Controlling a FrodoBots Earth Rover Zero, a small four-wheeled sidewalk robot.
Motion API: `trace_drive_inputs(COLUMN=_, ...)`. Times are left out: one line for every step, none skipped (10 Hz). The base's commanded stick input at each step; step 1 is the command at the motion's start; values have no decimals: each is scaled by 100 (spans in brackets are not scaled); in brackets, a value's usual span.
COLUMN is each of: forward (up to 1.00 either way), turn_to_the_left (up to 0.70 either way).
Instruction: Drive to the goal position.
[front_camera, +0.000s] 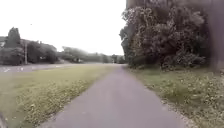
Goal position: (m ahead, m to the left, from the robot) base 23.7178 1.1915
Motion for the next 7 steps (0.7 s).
trace_drive_inputs(forward=100, turn_to_the_left=0)
trace_drive_inputs(forward=100, turn_to_the_left=0)
trace_drive_inputs(forward=100, turn_to_the_left=0)
trace_drive_inputs(forward=100, turn_to_the_left=0)
trace_drive_inputs(forward=100, turn_to_the_left=0)
trace_drive_inputs(forward=100, turn_to_the_left=0)
trace_drive_inputs(forward=100, turn_to_the_left=0)
